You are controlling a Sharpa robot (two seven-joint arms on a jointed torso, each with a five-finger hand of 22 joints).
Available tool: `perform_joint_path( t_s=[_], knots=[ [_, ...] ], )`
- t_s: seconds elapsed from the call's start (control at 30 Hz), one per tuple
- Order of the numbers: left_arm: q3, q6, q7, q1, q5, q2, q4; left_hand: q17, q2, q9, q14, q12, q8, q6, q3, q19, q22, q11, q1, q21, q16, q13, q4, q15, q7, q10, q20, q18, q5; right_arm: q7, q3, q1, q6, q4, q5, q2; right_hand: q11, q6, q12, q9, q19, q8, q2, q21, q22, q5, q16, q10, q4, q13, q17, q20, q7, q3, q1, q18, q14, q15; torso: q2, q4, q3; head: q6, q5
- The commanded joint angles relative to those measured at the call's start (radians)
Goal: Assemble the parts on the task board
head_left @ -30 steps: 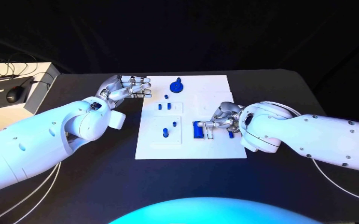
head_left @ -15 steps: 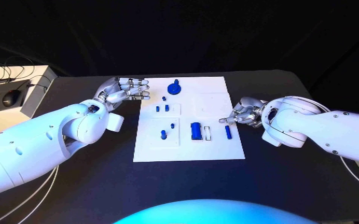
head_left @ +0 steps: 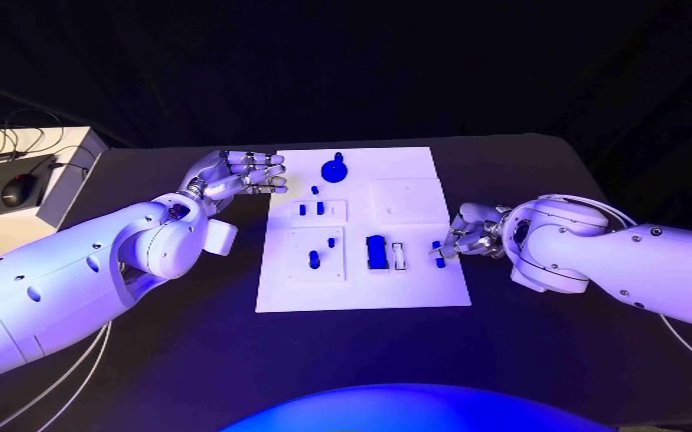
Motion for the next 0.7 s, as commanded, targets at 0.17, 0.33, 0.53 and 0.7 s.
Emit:
perform_joint_path(
  t_s=[0.17, 0.33, 0.53, 0.7],
  knots=[
    [0.001, 0.012, 0.011, -0.002, 0.006, 0.0, 0.001, 0.001, -0.007, 0.0, -0.005, -0.003, 0.0, -0.004, 0.003, 0.001, -0.001, 0.001, -0.002, 0.001, 0.001, -0.001, 0.004, -0.001, 0.001, -0.003, 0.002, -0.006, 0.003, -0.035, -0.001, -0.007, 0.012, -0.003, -0.061, 0.008, -0.004, 0.006, 0.003, 0.003, 0.085, 0.0, 0.01, 0.0, 0.143, 0.009, 0.002, 0.004, -0.006, 0.019, 0.0, 0.002, -0.004, -0.004, 0.0, -0.005, 0.005, 0.002, -0.001, 0.001, -0.0014, -0.004, 0.001],
    [0.001, 0.012, 0.011, -0.002, 0.006, -0.001, 0.001, 0.001, -0.007, 0.0, -0.005, -0.003, 0.0, -0.004, 0.002, 0.001, -0.002, 0.001, -0.003, 0.001, 0.001, -0.001, 0.004, -0.001, 0.002, -0.003, 0.002, -0.007, 0.003, -0.042, -0.001, -0.01, 0.009, -0.011, -0.066, 0.017, -0.004, 0.005, 0.003, 0.004, 0.085, 0.001, 0.012, 0.001, 0.143, 0.015, 0.002, 0.005, -0.007, 0.019, 0.002, 0.001, -0.004, -0.006, 0.002, -0.005, 0.005, 0.001, 0.0, 0.0003, -0.0013, -0.005, 0.001],
    [0.001, 0.013, 0.01, -0.002, 0.006, -0.001, 0.002, 0.001, -0.008, 0.0, -0.005, -0.003, 0.0, -0.004, 0.002, 0.001, -0.002, 0.001, -0.003, 0.001, 0.001, -0.001, 0.005, -0.001, 0.002, -0.003, 0.002, -0.007, 0.003, -0.044, -0.001, -0.021, 0.019, -0.02, -0.071, 0.034, -0.004, 0.004, 0.002, 0.006, 0.085, 0.002, 0.02, -0.001, 0.142, 0.052, 0.001, 0.004, -0.016, 0.019, 0.001, 0.001, -0.005, -0.002, 0.013, -0.005, 0.005, 0.001, -0.001, 0.0002, -0.0009, -0.007, 0.003],
    [0.001, 0.012, 0.009, -0.002, 0.006, -0.003, 0.003, 0.001, -0.008, 0.0, -0.005, -0.003, 0.0, -0.004, 0.002, 0.001, -0.002, 0.001, -0.003, 0.001, 0.001, -0.001, 0.005, -0.001, 0.002, -0.003, 0.002, -0.007, 0.003, -0.044, -0.002, -0.03, 0.043, -0.023, -0.075, 0.044, -0.008, 0.0, 0.0, 0.003, 0.085, -0.001, 0.032, -0.001, 0.143, 0.204, 0.0, 0.002, -0.047, 0.018, 0.001, -0.001, -0.008, 0.016, 0.042, -0.006, 0.005, -0.002, 0.0, 0.0002, -0.0013, -0.01, 0.003]
  ],
)
